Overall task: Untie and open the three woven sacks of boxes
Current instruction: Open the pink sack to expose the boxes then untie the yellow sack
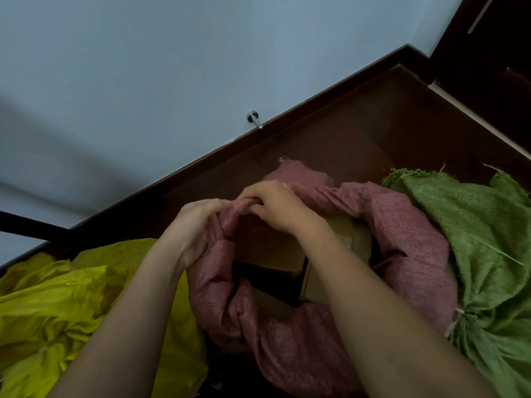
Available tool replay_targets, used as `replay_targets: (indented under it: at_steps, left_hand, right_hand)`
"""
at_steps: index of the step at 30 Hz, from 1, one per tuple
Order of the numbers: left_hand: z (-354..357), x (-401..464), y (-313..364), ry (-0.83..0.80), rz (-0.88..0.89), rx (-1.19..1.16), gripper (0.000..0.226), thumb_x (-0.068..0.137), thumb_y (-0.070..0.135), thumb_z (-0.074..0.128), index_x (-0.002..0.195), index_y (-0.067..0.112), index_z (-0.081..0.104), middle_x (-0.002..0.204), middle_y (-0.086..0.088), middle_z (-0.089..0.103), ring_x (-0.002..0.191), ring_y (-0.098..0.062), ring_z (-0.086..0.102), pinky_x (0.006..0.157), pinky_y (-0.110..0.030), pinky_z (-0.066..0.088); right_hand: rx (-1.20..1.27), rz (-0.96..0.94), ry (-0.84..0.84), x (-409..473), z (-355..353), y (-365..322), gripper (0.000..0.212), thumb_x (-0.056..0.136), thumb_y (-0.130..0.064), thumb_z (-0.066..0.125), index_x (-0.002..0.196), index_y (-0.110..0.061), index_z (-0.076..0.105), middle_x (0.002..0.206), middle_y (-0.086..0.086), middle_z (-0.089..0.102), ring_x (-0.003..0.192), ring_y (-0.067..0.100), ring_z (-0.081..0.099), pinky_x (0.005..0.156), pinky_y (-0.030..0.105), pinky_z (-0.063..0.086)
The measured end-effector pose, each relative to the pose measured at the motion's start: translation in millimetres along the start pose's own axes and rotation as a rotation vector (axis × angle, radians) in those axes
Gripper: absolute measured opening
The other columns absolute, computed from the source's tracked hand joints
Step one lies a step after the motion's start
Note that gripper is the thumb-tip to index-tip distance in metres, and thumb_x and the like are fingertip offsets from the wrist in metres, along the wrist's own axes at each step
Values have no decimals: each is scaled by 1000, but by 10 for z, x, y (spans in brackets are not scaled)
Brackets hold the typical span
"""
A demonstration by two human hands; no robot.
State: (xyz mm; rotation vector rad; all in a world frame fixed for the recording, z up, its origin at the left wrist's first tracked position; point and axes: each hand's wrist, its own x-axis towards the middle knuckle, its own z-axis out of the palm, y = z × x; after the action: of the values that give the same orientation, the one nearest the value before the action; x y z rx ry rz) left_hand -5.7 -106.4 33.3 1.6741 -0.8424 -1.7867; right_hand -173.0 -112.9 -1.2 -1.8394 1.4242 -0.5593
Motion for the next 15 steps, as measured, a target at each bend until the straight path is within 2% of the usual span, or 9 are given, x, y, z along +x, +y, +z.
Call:
replay_targets:
  at_steps: [1,4,5,6,8,10,11,13,15]
  left_hand:
    - [6,-20,-17,5,45,142,24,82,9,68,105,3,67,95,-15,68,73,-19,66,64,-27,55]
    - [-24,-9,-115,239,170,966,35,69,17,79,96,24,58,100,2,56,98,-21,56,84,-35,48]
    - [-50,-45,-137,331,163,1160,38,68,21,78,95,30,53,103,4,48,106,-23,49,90,-38,43]
    - [-85,-82,-153,405,153,1242,40,68,21,77,97,33,52,105,4,42,109,-25,44,92,-38,39]
    - [-215,-100,-175,479,165,1136,39,68,14,77,100,25,59,102,0,48,104,-27,51,85,-34,42]
    - [-335,-114,-189,479,143,848,27,70,5,78,93,12,65,87,-5,61,85,-25,60,72,-29,46]
    - [-376,-137,-192,451,76,641,21,73,3,77,90,8,65,81,-7,63,76,-24,61,69,-30,48]
    - [-455,-160,-214,334,-84,204,16,82,0,68,98,0,63,83,-14,65,71,-24,63,70,-33,53]
    - [-485,-180,-229,142,-180,-81,16,90,1,55,105,0,63,91,-16,68,75,-23,67,72,-36,58]
  right_hand:
    - [-18,44,-45,21,-30,24,11,87,-32,62,93,-36,70,97,-12,70,97,17,62,95,45,44]
    - [-65,148,-179,82,-158,52,13,89,-32,60,78,-34,67,91,-10,68,91,19,61,94,47,45]
    - [-65,167,-203,95,-209,56,17,89,-30,61,74,-33,66,88,-8,67,89,18,61,91,44,47]
    - [-60,180,-230,93,-266,47,17,89,-27,63,73,-31,67,87,-7,67,86,17,60,86,40,48]
    - [-21,195,-290,59,-368,23,12,89,-22,65,79,-23,70,84,-3,65,78,13,57,73,30,44]
    - [50,234,-345,5,-431,36,13,89,-20,65,78,-16,70,80,-2,63,74,12,55,66,25,42]
    - [80,259,-361,-18,-451,56,15,89,-22,65,79,-13,71,80,-1,63,74,12,56,65,25,43]
    - [124,284,-352,-38,-485,115,18,90,-27,64,88,-13,74,83,-1,67,77,15,58,72,29,46]
    - [152,279,-310,-20,-487,179,23,94,-33,58,84,-19,73,81,-2,67,75,14,58,76,31,45]
